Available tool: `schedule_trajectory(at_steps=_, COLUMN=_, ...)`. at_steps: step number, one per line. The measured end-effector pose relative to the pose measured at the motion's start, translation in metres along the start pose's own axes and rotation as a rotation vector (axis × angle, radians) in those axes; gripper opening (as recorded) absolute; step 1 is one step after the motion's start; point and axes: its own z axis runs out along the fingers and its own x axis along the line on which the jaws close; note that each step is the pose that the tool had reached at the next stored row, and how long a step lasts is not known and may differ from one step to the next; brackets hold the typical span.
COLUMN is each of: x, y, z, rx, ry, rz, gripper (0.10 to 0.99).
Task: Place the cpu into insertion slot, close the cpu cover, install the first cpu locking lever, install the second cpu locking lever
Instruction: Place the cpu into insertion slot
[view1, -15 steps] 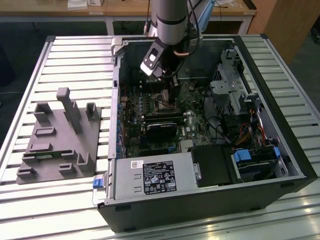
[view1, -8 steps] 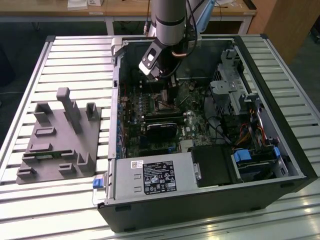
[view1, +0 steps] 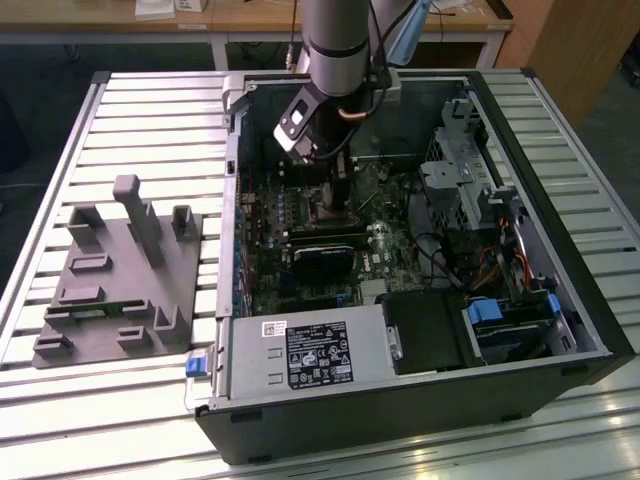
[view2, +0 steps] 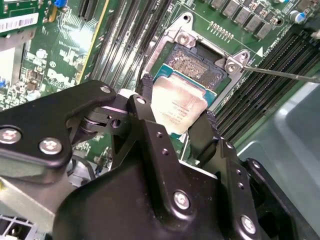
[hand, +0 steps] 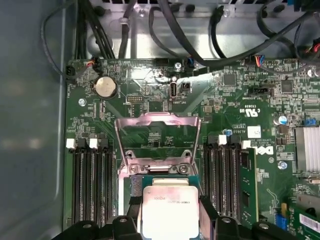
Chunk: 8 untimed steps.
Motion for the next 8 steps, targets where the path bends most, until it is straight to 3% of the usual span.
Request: schedule_trajectory(at_steps=8, x=-0.0001, y=-0.0027, z=0.0077, rx=-0.013, ry=0.0058, rz=-0.005, gripper=0.537)
